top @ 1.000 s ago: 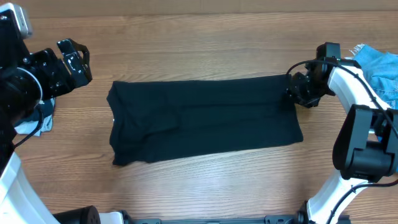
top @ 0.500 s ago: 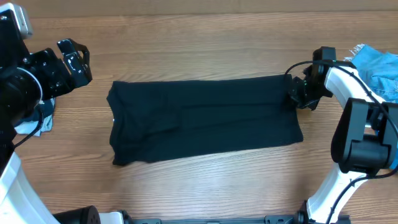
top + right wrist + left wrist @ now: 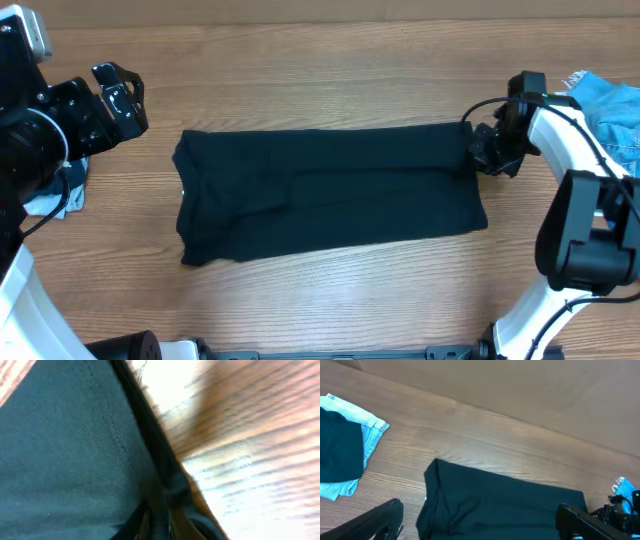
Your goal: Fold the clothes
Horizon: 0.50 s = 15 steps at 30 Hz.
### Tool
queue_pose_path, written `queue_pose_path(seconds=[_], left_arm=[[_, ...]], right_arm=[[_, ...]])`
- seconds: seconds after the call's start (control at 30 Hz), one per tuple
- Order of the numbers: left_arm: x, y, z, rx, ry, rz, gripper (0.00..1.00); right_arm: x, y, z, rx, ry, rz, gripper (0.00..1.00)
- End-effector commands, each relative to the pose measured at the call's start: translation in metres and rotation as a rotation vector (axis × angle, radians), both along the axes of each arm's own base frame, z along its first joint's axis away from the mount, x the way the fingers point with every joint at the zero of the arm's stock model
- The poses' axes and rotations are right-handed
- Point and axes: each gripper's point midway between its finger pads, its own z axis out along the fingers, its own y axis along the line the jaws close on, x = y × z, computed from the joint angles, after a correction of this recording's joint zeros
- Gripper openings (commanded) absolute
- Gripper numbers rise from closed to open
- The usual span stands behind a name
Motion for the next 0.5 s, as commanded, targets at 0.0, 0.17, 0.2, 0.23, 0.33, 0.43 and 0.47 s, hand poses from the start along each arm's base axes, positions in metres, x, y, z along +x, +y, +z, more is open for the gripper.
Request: queue_pose_path(seconds=[0.0,0.17,0.2,0.23,0.33,0.43,0.47], left_arm=[[0.0,-0.004,0.001,-0.002,-0.005,-0.025,1.0],[0.0,-0.004,0.001,-0.002,-0.005,-0.025,1.0],[0.0,-0.004,0.001,-0.002,-0.005,-0.025,1.0],[0.0,-0.004,0.001,-0.002,-0.005,-0.025,1.0],[0.0,-0.004,0.001,-0.002,-0.005,-0.025,1.0],[0.0,-0.004,0.001,-0.002,-0.005,-0.025,1.0],[0.0,-0.004,0.001,-0.002,-0.005,-0.025,1.0]], right_arm=[[-0.004,-0.012,0.007,-0.054,0.0,-0.011,0.18],[-0.01,-0.015,0.007,-0.04,0.022,-0.019,0.28],[-0.011,-0.015,0.007,-0.039,0.024,-0.02,0.29],[-0.011,-0.015,0.007,-0.039,0.026,-0.02,0.29],[-0.015,-0.018,0.007,-0.044,0.041,-0.027,0.29],[-0.02,-0.025,0.007,-0.059,0.059,-0.042,0.33],[-0.021,-0.027,0.007,-0.06,0.063,-0.047,0.33]])
